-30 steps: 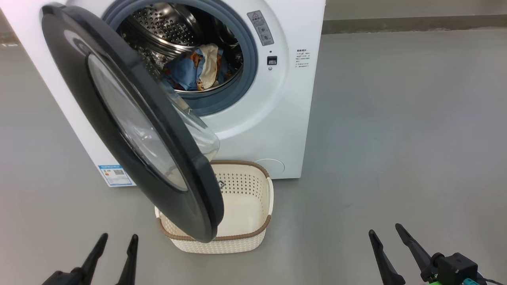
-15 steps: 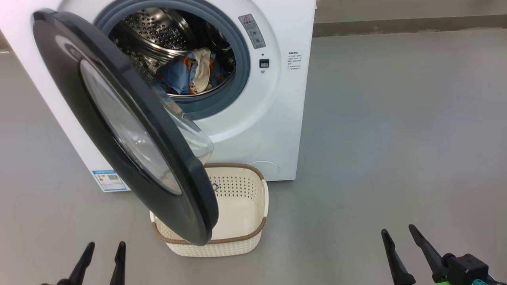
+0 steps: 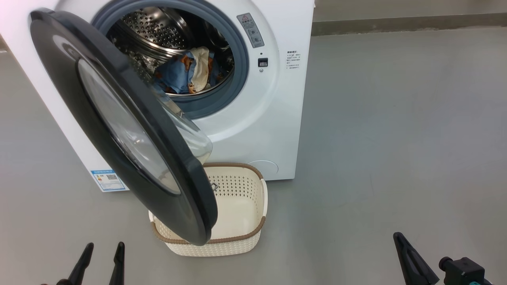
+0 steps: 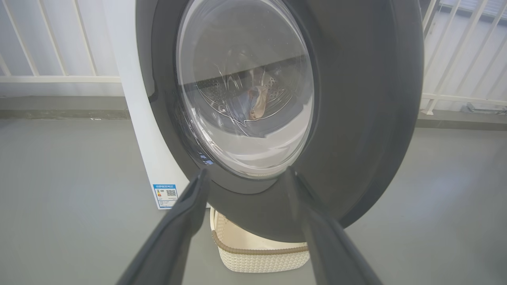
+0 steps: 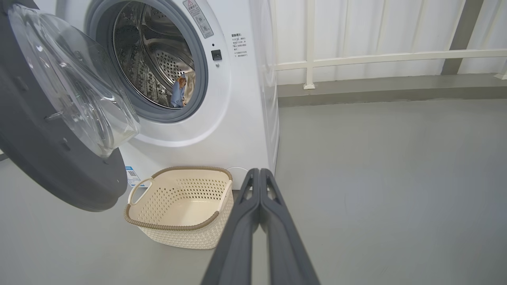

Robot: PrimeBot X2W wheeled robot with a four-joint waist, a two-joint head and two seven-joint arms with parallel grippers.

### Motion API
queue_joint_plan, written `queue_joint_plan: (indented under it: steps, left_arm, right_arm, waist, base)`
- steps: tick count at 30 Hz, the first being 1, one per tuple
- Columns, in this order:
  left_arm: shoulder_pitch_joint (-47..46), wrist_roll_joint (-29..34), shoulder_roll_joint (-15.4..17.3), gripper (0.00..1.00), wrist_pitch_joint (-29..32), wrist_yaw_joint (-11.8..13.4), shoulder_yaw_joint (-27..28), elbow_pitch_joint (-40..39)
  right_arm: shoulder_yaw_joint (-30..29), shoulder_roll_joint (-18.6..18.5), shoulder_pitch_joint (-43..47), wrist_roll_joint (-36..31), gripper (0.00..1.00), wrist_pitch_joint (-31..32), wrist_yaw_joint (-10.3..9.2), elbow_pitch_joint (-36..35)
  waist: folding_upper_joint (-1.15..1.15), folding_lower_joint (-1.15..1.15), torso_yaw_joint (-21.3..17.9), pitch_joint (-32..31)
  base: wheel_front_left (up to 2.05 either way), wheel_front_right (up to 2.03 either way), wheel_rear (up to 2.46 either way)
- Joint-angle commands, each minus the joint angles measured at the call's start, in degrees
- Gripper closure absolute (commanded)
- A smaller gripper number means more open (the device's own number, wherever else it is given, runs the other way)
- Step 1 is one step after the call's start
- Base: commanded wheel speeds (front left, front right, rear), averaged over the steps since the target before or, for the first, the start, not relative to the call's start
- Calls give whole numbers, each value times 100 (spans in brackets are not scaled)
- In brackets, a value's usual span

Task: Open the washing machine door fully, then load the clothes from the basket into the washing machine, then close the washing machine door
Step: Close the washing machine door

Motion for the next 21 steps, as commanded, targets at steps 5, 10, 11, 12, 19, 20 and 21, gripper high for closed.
queue_joint_plan:
  steps: [5,10,11,12,19,20,21]
  left_arm:
    - [-149,7,74,0,-52,-8,202,-147]
    - [-161,12,66,0,-52,-8,157,-153]
    - [-162,12,67,0,-52,-8,149,-155]
    - [-164,11,68,0,-52,-8,144,-159]
    - [-180,10,55,0,-52,-9,115,-202]
    - [-183,11,56,0,-52,-9,108,-211]
    - [-187,12,57,0,-52,-9,107,-220]
  right_arm:
    - [182,-97,-159,-39,100,-28,9,-117]
    - [256,-95,-319,-44,100,-28,9,-307]
    - [279,-102,-370,-48,100,-28,9,-375]
    - [300,-111,-428,-51,100,-28,9,-451]
    - [548,-216,-930,-84,100,-28,9,-1068]
    - [622,-243,-1027,-91,100,-28,9,-1159]
    - [701,-274,-1133,-98,100,-28,9,-1248]
  waist:
    - [0,0,8,7]
    - [0,0,25,29]
    - [0,0,29,35]
    - [0,0,34,40]
    - [0,0,141,75]
    - [0,0,162,81]
    - [0,0,183,88]
  base:
    - [0,0,0]
    - [0,0,0]
    - [0,0,0]
    - [0,0,0]
    - [0,0,0]
    - [0,0,0]
    - [0,0,0]
